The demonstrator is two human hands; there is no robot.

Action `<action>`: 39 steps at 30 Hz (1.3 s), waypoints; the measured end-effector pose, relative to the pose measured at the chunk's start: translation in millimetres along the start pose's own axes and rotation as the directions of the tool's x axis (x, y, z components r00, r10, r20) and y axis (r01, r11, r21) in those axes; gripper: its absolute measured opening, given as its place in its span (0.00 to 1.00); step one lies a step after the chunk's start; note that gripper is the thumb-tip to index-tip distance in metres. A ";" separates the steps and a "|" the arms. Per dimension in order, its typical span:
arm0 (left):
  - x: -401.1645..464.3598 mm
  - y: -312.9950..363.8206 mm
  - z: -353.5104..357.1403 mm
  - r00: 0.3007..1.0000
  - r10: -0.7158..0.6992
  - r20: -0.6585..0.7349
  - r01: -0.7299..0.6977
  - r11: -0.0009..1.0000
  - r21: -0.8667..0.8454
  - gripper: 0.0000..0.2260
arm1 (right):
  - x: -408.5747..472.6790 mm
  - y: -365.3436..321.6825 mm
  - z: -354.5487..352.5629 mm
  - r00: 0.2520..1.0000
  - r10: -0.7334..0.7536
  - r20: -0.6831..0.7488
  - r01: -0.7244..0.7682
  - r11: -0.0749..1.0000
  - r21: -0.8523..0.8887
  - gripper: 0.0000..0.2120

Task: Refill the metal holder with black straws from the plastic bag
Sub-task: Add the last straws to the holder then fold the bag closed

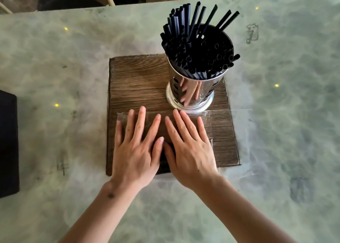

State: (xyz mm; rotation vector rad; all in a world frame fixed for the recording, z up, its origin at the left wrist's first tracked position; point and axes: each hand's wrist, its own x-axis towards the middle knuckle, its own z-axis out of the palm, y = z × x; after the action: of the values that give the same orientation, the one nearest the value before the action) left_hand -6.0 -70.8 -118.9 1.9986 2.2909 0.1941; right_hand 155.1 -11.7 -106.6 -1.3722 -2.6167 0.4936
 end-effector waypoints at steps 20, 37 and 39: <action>-23.1 60.2 -10.1 0.992 -0.016 0.125 0.020 0.999 -0.035 0.27 | -72.1 71.2 -74.5 0.676 0.737 -0.011 -0.703 0.650 0.289 0.22; -27.7 70.7 -11.7 0.986 0.003 0.168 0.006 0.998 -0.058 0.26 | -106.3 59.1 -47.8 0.923 0.350 -0.160 -0.238 0.846 0.478 0.22; -21.2 72.3 -11.3 0.988 0.009 0.152 -0.001 0.998 -0.058 0.25 | -98.9 60.8 -41.8 0.952 0.282 -0.121 -0.229 0.915 0.333 0.30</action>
State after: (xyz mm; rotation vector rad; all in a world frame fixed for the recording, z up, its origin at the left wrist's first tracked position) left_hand 65.9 -82.6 -96.6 1.9203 2.1625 0.1021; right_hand 270.2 -51.5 -86.7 -1.5743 -2.1217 0.7584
